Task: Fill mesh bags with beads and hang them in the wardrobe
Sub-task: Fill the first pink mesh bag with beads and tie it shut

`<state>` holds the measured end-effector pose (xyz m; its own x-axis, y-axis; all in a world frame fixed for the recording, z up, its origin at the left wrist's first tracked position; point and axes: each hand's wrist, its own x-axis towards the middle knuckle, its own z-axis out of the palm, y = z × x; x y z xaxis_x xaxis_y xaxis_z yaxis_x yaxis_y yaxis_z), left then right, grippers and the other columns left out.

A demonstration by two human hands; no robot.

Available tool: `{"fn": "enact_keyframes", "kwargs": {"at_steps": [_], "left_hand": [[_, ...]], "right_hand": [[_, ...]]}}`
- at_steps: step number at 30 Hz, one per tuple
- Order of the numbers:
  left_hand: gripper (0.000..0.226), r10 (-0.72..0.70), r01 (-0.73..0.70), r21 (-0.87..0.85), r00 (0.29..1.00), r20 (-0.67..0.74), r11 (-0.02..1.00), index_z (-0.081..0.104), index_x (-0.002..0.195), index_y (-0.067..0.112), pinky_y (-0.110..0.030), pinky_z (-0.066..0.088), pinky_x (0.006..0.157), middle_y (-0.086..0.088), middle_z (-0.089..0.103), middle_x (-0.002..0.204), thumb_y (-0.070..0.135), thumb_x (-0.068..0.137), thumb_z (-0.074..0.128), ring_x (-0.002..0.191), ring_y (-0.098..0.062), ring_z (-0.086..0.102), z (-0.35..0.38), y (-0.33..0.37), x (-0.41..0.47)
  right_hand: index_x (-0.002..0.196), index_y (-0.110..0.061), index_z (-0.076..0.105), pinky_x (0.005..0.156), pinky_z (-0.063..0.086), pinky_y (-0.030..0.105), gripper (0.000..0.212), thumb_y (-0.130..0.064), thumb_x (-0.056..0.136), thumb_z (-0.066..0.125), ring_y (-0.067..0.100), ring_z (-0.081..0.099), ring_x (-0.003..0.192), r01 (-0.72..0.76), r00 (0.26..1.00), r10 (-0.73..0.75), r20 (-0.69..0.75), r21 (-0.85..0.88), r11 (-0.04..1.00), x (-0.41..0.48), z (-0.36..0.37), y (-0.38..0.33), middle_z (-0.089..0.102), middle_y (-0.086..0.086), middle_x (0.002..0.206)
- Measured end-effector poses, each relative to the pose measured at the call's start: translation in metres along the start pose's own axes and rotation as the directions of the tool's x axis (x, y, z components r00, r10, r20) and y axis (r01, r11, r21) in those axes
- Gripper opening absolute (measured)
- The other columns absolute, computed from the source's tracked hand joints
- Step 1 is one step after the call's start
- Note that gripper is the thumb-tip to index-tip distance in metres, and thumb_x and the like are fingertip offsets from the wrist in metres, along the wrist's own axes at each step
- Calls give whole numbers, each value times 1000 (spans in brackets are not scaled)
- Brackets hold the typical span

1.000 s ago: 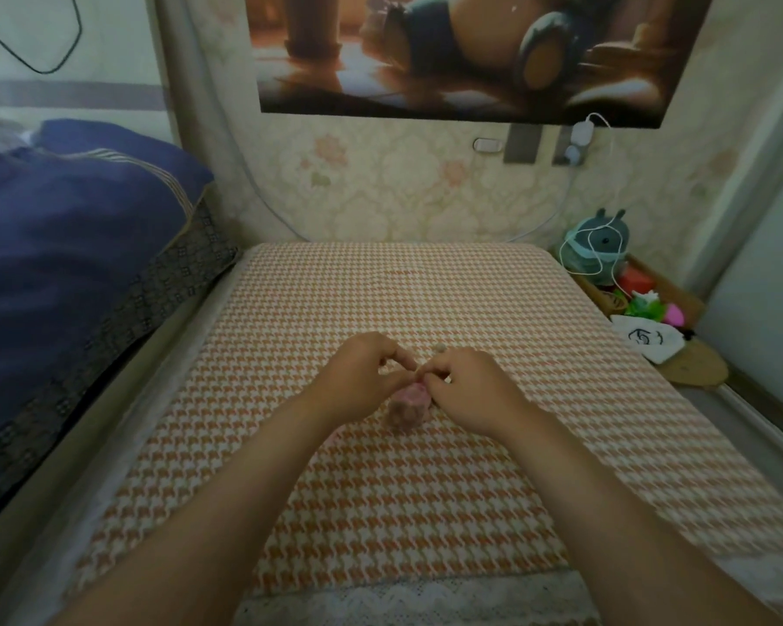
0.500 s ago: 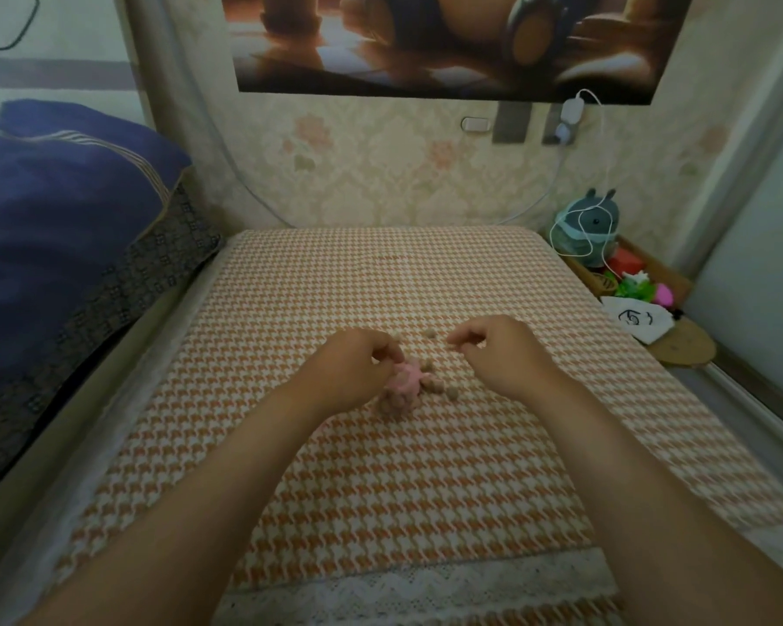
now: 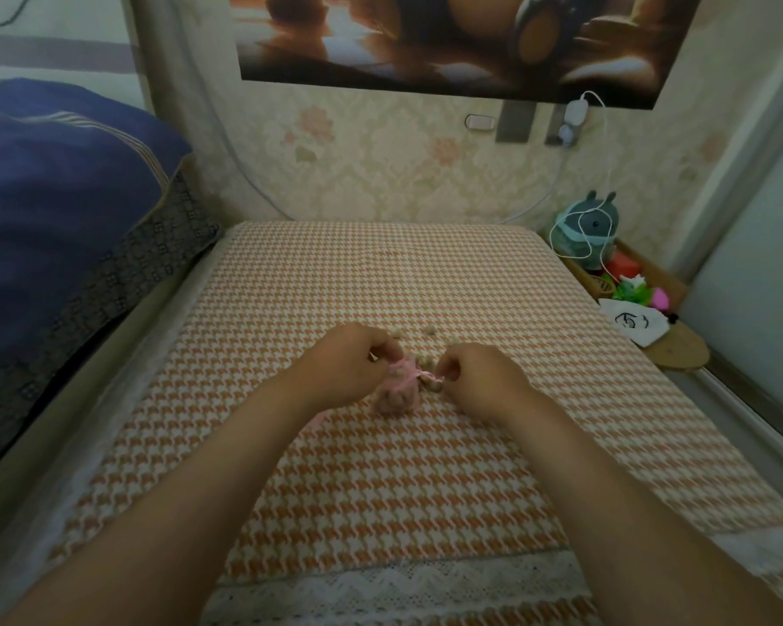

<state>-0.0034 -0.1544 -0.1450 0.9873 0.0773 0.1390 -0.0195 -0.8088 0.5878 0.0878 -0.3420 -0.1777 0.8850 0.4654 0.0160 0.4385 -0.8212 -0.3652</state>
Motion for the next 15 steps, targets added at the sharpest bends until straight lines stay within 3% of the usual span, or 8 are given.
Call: {"fn": "enact_keyframes", "kwargs": {"at_steps": [4, 8, 11, 15], "left_hand": [[24, 2, -2, 15, 1000, 23, 1000, 71, 113, 21, -17, 45, 80, 8, 69, 110, 21, 92, 59, 90, -4, 59, -1, -3, 0], [28, -15, 15, 1, 998, 64, 1000, 67, 120, 21, -17, 40, 80, 8, 65, 115, 25, 93, 58, 93, -4, 56, -4, -4, -1], [28, -7, 8, -15, 998, 61, 1000, 66, 119, 21, -15, 40, 75, 7, 65, 108, 24, 93, 57, 88, -5, 56, -4, -4, -3], [17, 0, 1, -25, 998, 56, 1000, 67, 103, 25, -21, 43, 72, 7, 66, 97, 23, 90, 56, 86, -9, 59, -3, -5, -4]], "right_hand": [[98, -34, 72, 83, 54, 33, 11, -30, 89, 69, 9, 64, 93, 53, 991, -34, -130, 144, 988, 1, -14, -10, 68, -16, 96], [95, -31, 76, 78, 52, 23, 8, -30, 87, 74, -5, 62, 79, 208, 952, -127, -279, 281, 937, -5, -32, -31, 72, -18, 92], [90, -34, 75, 71, 52, 20, 6, -33, 85, 77, -8, 60, 67, 289, 944, -212, -253, 322, 902, -12, -33, -47, 72, -20, 88], [90, -34, 74, 66, 45, 22, 5, -35, 85, 75, -11, 55, 65, 331, 938, -302, -168, 183, 926, -16, -22, -55, 71, -24, 89]]}}
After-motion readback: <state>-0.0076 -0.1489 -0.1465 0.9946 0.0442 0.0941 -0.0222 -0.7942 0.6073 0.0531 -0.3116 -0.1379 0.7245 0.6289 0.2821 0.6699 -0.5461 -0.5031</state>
